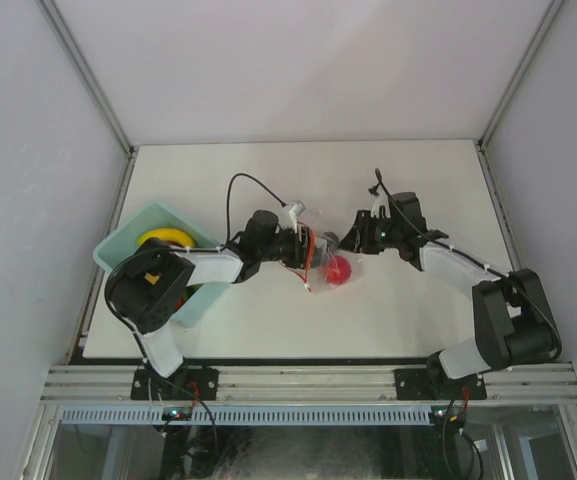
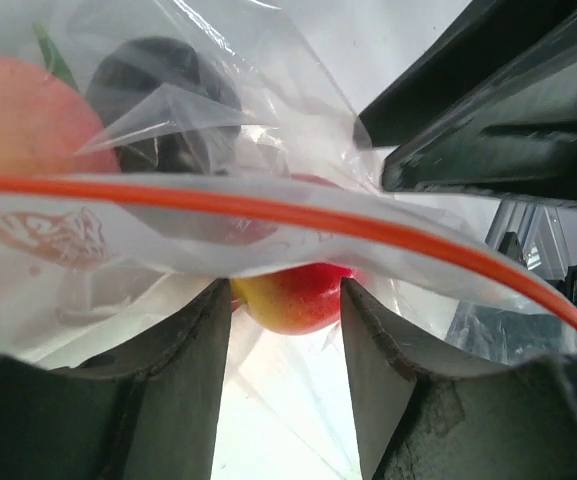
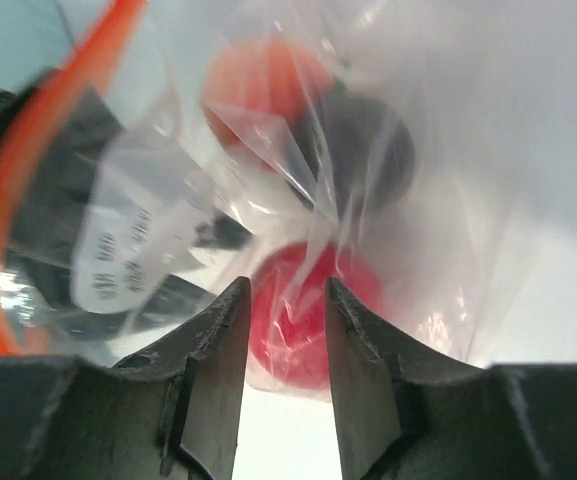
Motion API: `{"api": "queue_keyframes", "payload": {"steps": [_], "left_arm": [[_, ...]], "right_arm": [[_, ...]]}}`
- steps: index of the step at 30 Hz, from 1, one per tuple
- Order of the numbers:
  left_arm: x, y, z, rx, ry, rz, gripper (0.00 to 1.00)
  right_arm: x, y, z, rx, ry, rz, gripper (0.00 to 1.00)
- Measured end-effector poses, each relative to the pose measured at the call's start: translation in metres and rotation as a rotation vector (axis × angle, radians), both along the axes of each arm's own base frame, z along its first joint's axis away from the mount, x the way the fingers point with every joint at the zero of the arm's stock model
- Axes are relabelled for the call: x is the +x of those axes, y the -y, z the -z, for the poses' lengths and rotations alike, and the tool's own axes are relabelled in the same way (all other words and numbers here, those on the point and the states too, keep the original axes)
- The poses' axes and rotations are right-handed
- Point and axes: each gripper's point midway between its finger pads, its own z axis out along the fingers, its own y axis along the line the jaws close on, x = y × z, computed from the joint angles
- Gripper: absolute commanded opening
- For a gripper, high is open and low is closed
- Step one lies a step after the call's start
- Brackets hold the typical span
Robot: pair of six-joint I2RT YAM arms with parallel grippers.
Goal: Open the zip-top bag and remove the fake food
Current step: Pick up the fake fruit from the zipper food storage bag.
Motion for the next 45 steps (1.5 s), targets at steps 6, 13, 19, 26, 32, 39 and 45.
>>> {"api": "queue_keyframes", "payload": {"steps": [6, 13, 19, 26, 32, 39, 45], "left_arm": [[-0.008, 0.000, 0.002, -0.007, 0.019, 0.018, 0.52], [-0.017, 0.004, 0.004, -0.002, 0.052, 0.060, 0.52], [-0.028, 0.008, 0.010, 0.036, 0.099, 0.108, 0.57], [-0.045, 0.010, 0.017, 0.098, 0.197, 0.175, 0.58], [-0.042, 0.016, 0.016, 0.128, 0.327, 0.201, 0.59], [-0.039, 0.025, 0.009, 0.138, 0.482, 0.223, 0.61], [-0.034, 0.028, 0.008, 0.139, 0.533, 0.228, 0.78]], "right_arm": [[-0.033, 0.007, 0.039, -0.094, -0.091, 0.055, 0.24], [-0.026, 0.010, 0.037, -0.120, -0.059, 0.090, 0.16], [-0.024, 0.011, 0.038, -0.127, -0.051, 0.097, 0.17], [-0.026, 0.017, 0.040, -0.152, -0.051, 0.114, 0.26], [-0.036, 0.032, 0.044, -0.166, -0.062, 0.149, 0.28], [-0.037, 0.045, 0.051, -0.179, -0.082, 0.188, 0.24], [-0.050, 0.047, 0.078, -0.210, -0.175, 0.169, 0.21]]}}
